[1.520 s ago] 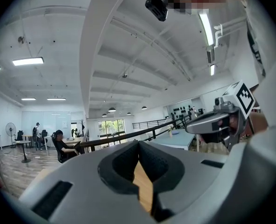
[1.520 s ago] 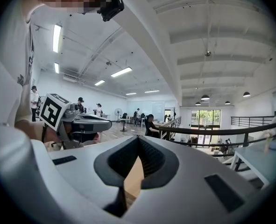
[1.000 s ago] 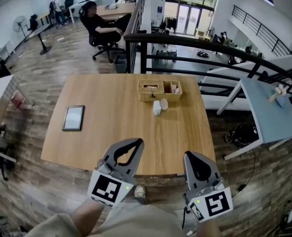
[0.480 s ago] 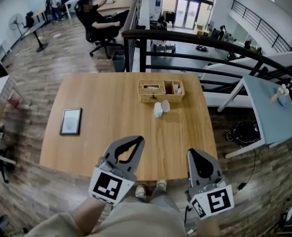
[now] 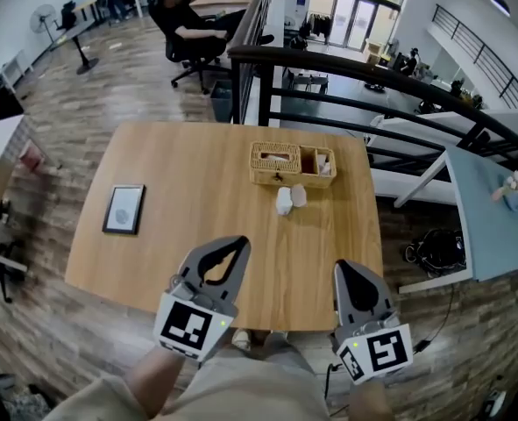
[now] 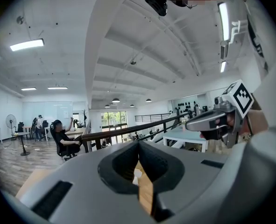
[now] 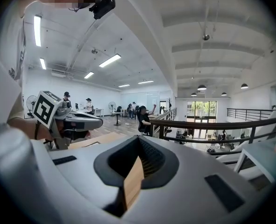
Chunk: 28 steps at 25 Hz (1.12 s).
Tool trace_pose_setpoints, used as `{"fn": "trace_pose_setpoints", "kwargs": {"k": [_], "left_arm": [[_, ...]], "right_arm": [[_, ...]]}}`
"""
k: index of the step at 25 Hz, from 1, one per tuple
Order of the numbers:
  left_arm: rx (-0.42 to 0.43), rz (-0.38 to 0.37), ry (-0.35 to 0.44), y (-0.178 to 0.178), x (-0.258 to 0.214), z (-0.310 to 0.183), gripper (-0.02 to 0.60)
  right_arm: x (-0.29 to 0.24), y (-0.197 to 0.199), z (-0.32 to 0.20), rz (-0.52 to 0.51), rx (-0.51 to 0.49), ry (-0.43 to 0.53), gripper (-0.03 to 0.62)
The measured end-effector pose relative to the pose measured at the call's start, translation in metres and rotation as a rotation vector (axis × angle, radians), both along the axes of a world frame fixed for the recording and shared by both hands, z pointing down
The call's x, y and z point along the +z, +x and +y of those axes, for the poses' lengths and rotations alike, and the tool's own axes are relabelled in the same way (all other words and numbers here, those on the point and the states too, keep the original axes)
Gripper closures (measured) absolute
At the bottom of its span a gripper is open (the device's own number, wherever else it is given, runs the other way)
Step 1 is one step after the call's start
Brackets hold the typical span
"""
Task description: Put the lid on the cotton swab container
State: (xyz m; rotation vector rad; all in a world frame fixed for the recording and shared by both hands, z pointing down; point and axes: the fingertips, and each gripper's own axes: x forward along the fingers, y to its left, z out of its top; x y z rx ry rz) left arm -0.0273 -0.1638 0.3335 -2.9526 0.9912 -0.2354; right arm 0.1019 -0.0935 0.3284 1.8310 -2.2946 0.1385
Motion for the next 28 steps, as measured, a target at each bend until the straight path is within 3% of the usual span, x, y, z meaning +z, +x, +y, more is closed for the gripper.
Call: {"fn": "trace_pose_setpoints", "kwargs": {"k": [13, 28], "left_arm": [[-0.141, -0.068, -0.017, 0.05, 0.025, -0.057, 0.558], [-0.197, -0.118, -0.046, 0.072, 0.085, -0.126, 0.558]], "right_arm": [[0.038, 0.073, -0.079, -0.026, -0.101, -0.052, 0.569], [0.116, 0.116, -0.181, -0.011, -0.09, -0.118, 0.569]]}}
